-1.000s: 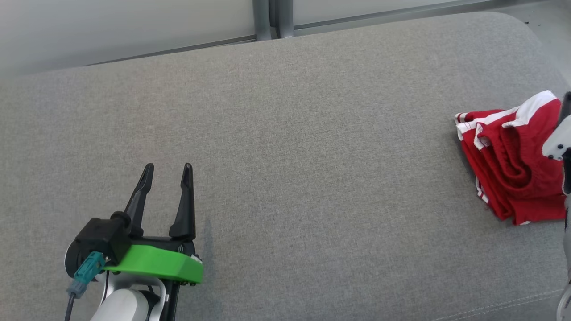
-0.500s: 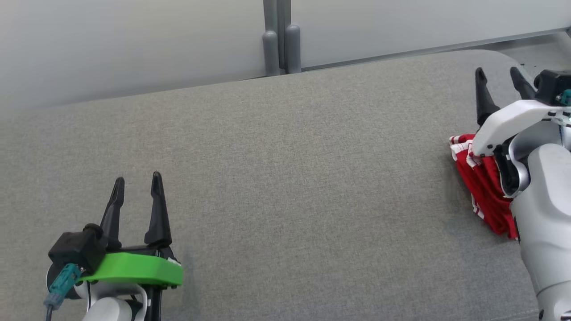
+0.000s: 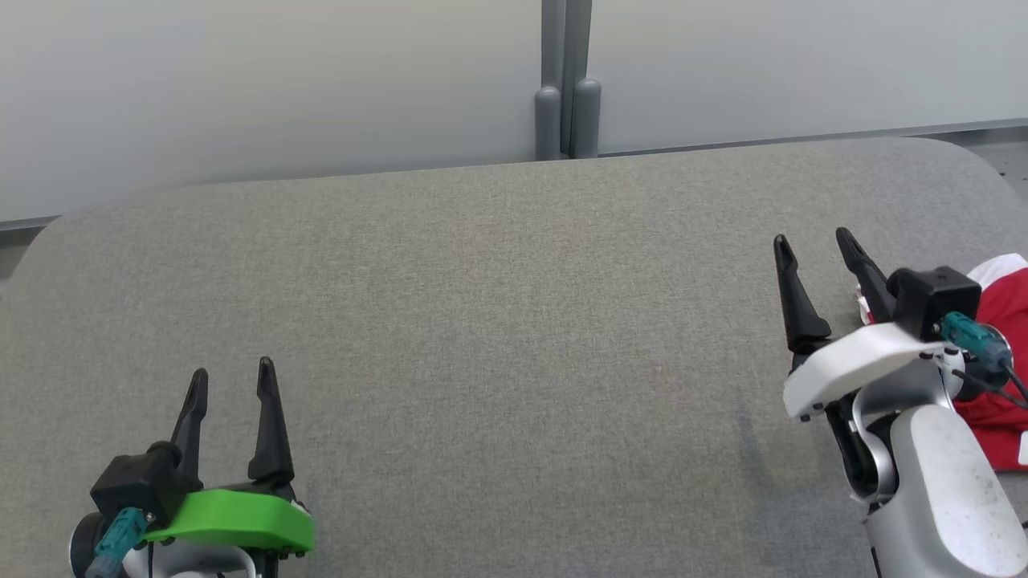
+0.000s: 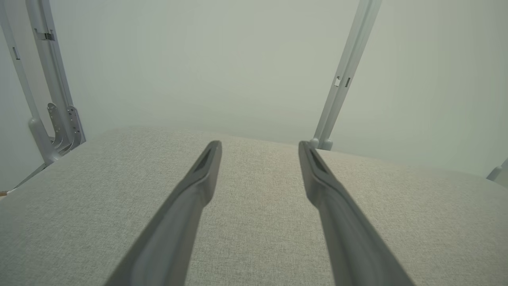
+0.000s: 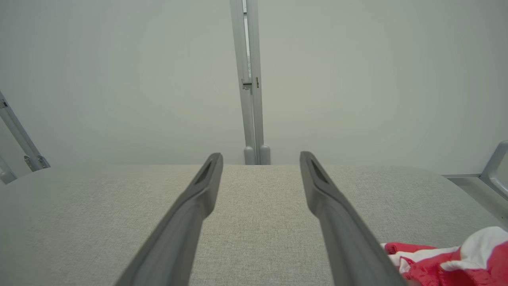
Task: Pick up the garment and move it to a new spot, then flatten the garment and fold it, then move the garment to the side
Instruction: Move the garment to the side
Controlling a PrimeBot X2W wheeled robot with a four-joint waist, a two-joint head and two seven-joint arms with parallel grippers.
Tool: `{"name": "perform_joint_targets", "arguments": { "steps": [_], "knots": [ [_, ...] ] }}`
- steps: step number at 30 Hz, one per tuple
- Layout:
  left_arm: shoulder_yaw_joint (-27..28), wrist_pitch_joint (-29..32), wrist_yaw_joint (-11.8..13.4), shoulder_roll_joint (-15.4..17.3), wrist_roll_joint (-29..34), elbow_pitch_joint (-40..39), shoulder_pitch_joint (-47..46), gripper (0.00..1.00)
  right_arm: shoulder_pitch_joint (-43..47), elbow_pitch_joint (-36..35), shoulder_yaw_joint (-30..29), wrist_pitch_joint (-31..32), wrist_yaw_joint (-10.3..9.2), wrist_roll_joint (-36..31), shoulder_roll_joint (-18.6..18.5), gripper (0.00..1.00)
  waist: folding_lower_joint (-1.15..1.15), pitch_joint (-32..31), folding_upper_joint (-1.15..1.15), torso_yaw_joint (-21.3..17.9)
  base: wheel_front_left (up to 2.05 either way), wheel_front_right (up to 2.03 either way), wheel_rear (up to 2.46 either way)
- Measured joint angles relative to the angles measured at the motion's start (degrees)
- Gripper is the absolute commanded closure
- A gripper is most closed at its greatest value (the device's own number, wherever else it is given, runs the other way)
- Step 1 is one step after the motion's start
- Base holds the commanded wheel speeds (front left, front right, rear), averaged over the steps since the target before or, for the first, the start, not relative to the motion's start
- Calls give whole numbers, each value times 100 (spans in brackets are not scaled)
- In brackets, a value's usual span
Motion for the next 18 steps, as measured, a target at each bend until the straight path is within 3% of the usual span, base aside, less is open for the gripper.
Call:
{"name": "perform_joint_targets", "arguments": {
  "steps": [9,18],
  "knots": [
    [-146,9,-85,120,118,226,258,0,1188,-1339,-140,188,0,-344,331,0,0,-136,0,155,0,0,0],
    [-171,8,-42,124,127,179,431,0,1935,-1828,-96,214,-1,-20,338,0,0,-211,0,131,0,0,0]
  ]
}}
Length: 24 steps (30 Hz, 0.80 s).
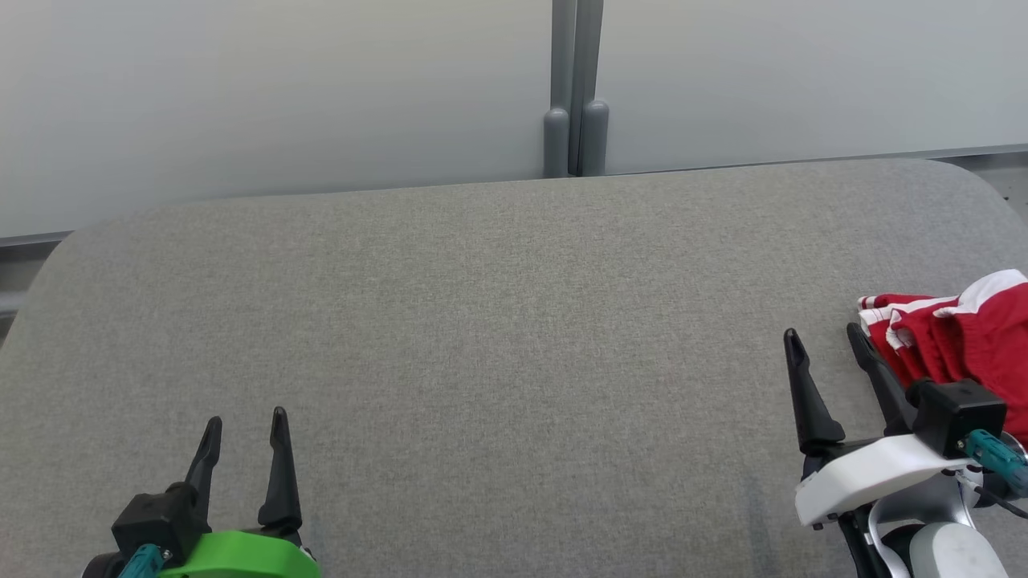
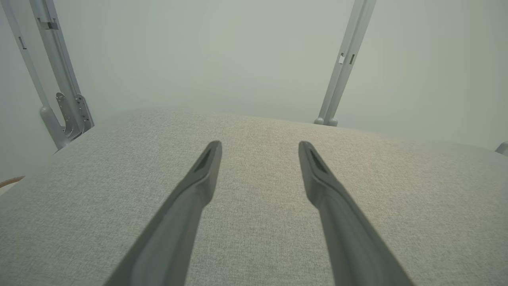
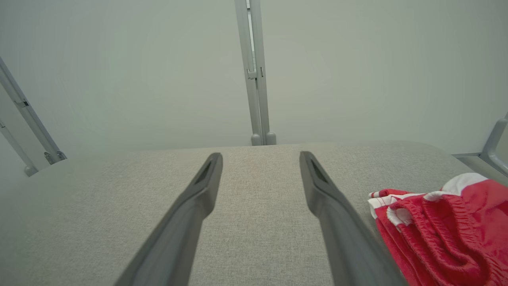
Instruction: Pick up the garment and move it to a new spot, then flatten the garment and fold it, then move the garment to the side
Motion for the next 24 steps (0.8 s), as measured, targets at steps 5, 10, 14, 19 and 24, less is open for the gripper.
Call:
{"name": "perform_joint_targets", "arguments": {
  "steps": [5,10,14,19,24],
  "knots": [
    [15,-1,52,-3,8,-43,68,0,99,-45,91,-38,0,125,2,0,0,-8,0,-7,0,0,0],
    [-9,-1,79,-3,63,-71,83,0,136,-46,83,-89,0,183,1,0,0,-1,0,25,0,0,0],
    [-24,0,96,12,69,-90,82,0,135,-59,85,-114,0,176,2,0,0,-1,0,48,0,0,0],
    [-62,51,100,54,75,-142,74,0,130,-86,47,-114,0,174,2,0,0,17,0,66,0,0,0],
    [-116,90,100,79,93,-164,51,0,94,-112,7,-114,0,167,1,0,0,52,0,64,0,0,0]
  ]
}}
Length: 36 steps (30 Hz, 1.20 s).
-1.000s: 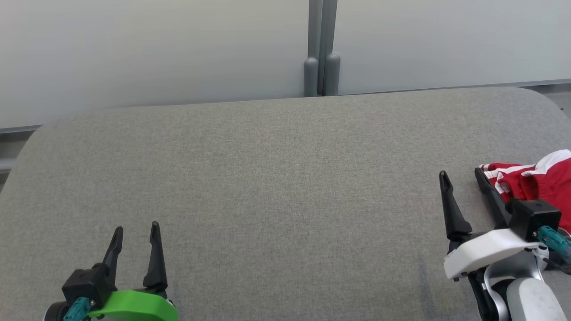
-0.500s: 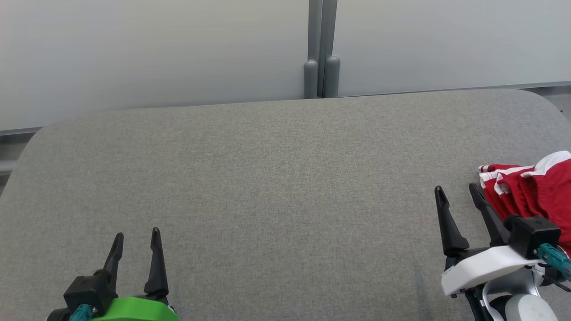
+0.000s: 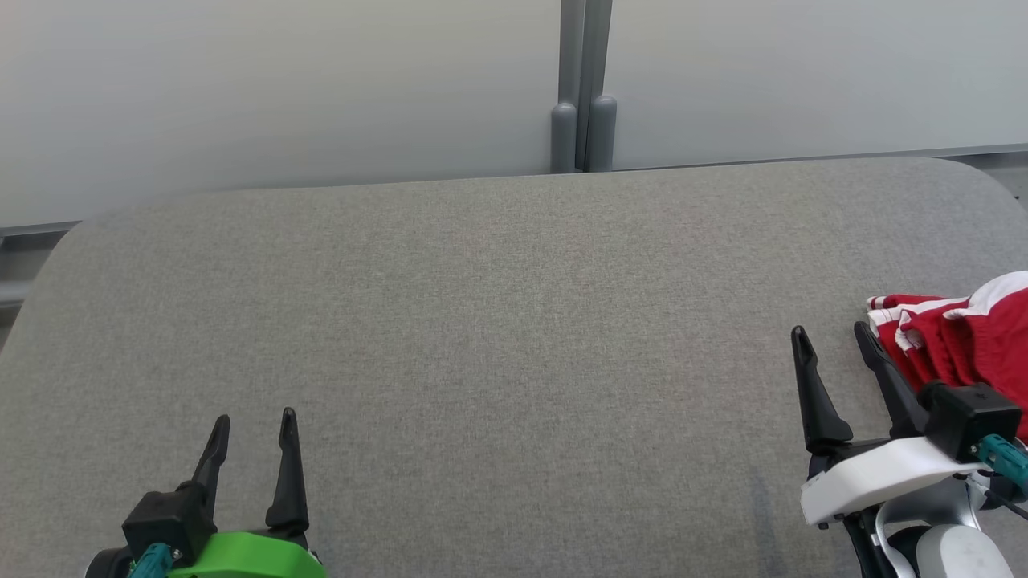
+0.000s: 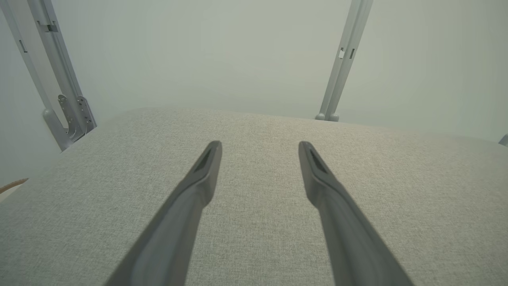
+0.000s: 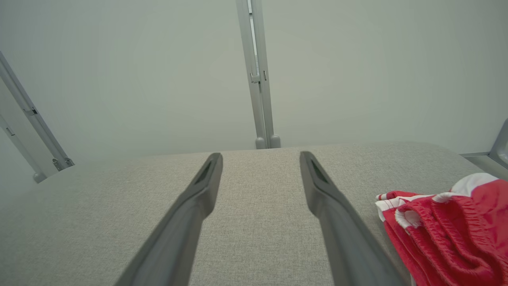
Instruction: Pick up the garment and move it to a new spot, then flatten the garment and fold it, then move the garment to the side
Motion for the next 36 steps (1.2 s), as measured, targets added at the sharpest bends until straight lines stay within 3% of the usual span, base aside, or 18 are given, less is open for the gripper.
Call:
{"name": "perform_joint_targets", "arguments": {
  "steps": [1,2,8,36],
  "knots": [
    [-18,11,-2,7,24,-8,-6,0,-1,0,-3,0,0,0,0,0,0,5,0,2,0,0,0],
    [-22,11,-1,0,22,-4,-5,100,4,18,-3,0,0,0,2,100,0,8,0,2,0,0,0],
    [-111,53,-21,-180,-45,240,113,100,162,311,29,20,0,81,54,100,0,10,0,0,0,0,0],
    [770,676,-758,-655,-2143,557,-82,100,-16,787,-32,187,-1,2899,-20,100,0,24,0,-22,0,0,0]
  ]
}}
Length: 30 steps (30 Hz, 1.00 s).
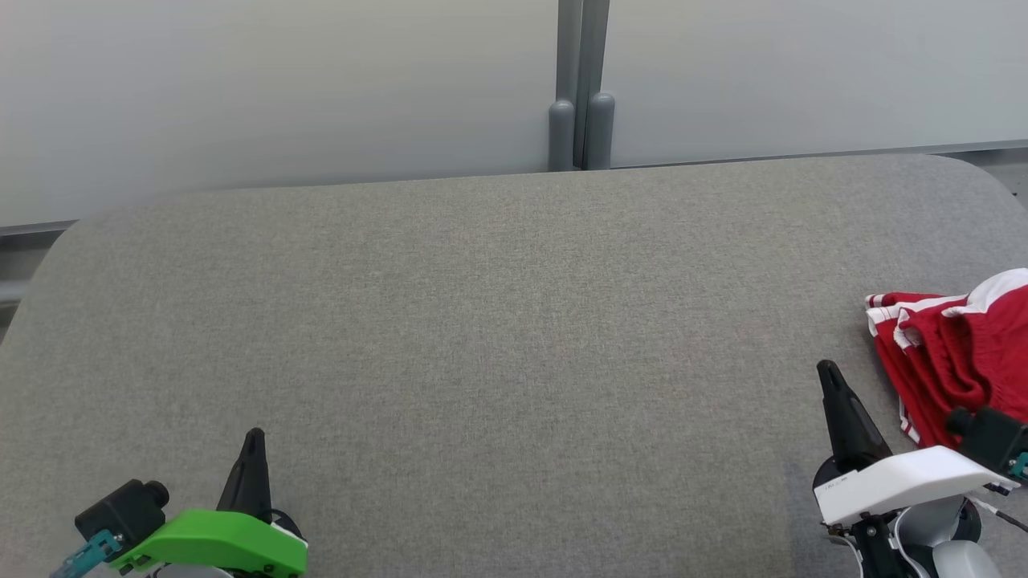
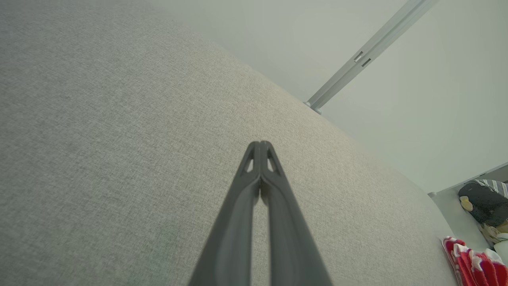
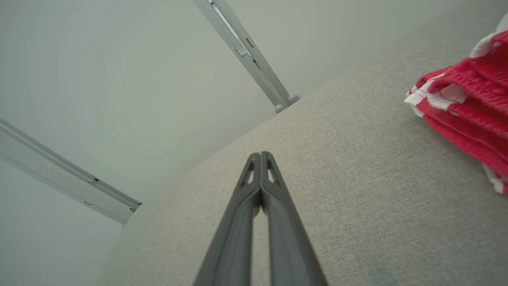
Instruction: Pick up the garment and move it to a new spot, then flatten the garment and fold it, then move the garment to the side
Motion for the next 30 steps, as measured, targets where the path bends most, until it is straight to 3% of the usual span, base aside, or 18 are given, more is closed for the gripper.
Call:
{"name": "perform_joint_targets", "arguments": {
  "steps": [30],
  "knots": [
    [711,499,-560,-371,-1553,271,-298,100,-194,364,-73,152,0,2134,-74,100,0,15,0,-23,0,0,0]
  ]
}}
